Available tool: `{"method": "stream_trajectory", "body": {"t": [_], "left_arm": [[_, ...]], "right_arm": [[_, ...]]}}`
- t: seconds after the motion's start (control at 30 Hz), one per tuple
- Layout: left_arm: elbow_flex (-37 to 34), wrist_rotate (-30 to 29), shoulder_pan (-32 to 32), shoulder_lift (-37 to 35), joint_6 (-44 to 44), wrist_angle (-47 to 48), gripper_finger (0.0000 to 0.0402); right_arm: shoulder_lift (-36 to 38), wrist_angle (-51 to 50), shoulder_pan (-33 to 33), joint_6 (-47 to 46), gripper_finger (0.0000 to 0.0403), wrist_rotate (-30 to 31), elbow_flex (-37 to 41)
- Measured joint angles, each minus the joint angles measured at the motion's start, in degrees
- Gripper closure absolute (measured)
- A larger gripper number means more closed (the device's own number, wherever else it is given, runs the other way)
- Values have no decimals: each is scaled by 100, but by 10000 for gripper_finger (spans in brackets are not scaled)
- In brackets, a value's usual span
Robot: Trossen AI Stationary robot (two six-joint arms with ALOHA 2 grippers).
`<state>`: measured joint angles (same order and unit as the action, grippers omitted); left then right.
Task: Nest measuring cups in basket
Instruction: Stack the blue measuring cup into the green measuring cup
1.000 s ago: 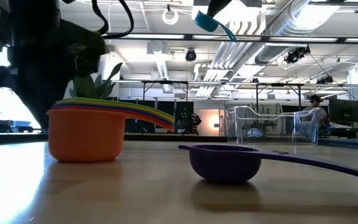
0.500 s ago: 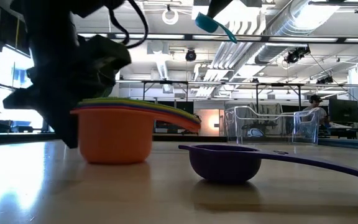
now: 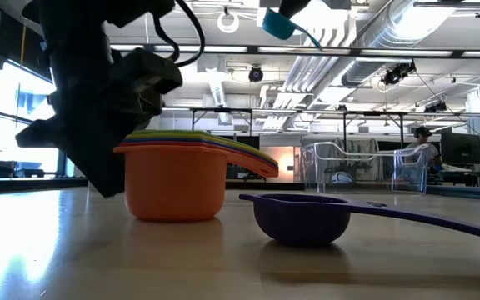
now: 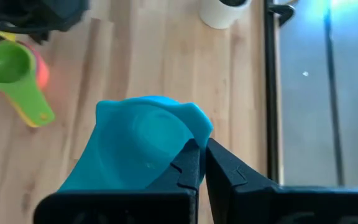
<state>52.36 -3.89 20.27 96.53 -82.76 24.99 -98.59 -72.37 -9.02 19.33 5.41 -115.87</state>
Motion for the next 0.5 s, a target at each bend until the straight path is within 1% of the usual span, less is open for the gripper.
{"method": "stream_trajectory", "body": {"t": [0.13,0.27,0.5], "left_arm": [[0,23,48,-412,-1,402,355],[0,6,149,-882,2,663,355],[0,-479,283,-1680,142,917,355]], "right_arm": [[0,34,5,-135,402,-285,5],[0,189,5,-299,402,-281,155],[-16,850,134,-560,402,-295,770]]}}
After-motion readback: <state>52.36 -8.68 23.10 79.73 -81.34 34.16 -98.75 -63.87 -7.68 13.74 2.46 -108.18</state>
